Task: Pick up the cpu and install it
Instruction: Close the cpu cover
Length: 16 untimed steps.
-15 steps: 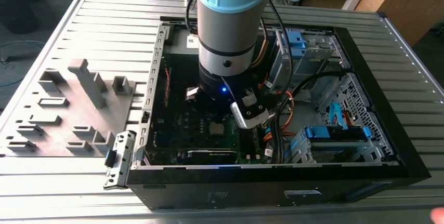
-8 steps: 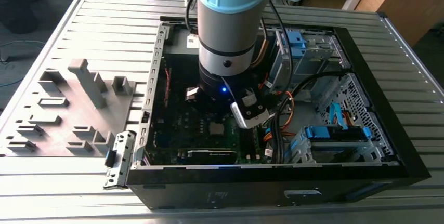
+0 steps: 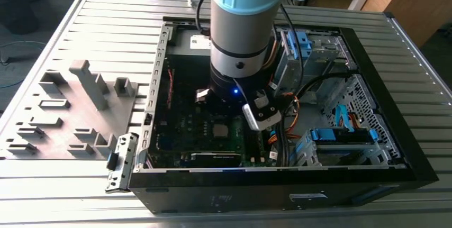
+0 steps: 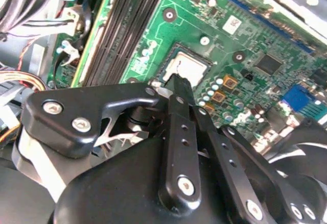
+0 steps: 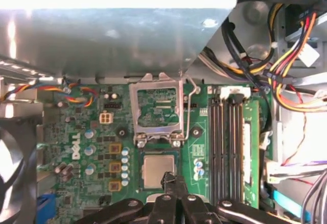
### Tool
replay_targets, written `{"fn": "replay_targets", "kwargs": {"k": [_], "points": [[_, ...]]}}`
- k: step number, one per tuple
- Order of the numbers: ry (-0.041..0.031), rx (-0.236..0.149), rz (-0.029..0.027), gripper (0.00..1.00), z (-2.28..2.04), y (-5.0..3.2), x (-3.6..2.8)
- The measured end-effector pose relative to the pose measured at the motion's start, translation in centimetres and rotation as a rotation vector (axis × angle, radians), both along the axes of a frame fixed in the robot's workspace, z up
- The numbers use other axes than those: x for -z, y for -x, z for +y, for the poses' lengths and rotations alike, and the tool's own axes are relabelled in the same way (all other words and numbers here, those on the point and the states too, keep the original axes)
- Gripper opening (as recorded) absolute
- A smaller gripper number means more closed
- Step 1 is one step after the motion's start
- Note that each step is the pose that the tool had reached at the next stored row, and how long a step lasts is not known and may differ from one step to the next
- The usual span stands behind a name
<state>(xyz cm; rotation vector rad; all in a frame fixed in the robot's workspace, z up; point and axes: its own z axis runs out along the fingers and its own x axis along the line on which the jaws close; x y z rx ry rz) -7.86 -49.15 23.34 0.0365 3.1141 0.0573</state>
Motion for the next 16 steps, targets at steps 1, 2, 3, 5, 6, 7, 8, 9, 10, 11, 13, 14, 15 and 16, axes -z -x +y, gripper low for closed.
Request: {"fn": "replay_targets", "kwargs": {"k": [1, 2, 3, 5, 6, 7, 8, 9, 10, 11, 13, 14, 15, 16], "points": [[-0.0001, 0.000, -0.0001, 0.11, 0.14, -0.09, 0.07], [-0.0001, 0.000, -0.0001, 0.11, 0.27, -0.16, 0.13], [-0.0001, 0.000, -0.0001, 0.11, 0.39, -0.23, 0.20], [-0.0001, 0.000, -0.0001, 0.11, 0.67, -0.33, 0.33], [0.0000, 0.000, -0.0001, 0.11, 0.85, -0.35, 0.39], [0.0000, 0.000, -0.0001, 0.11, 1.04, -0.37, 0.45], [0.0000, 0.000, -0.0001, 0.11, 1.24, -0.38, 0.51], [0.0000, 0.000, -0.0001, 0.11, 1.42, -0.39, 0.55], [0.0000, 0.000, -0.0001, 0.11, 1.57, -0.40, 0.59], [-0.0001, 0.000, -0.0001, 0.11, 1.70, -0.41, 0.62], [-0.0001, 0.000, -0.0001, 0.11, 1.84, -0.43, 0.66], [-0.0002, 0.000, -0.0001, 0.11, 1.85, -0.43, 0.67], [-0.0001, 0.000, -0.0001, 0.11, 1.86, -0.43, 0.66], [-0.0001, 0.000, -0.0001, 0.11, 1.86, -0.42, 0.66]]}}
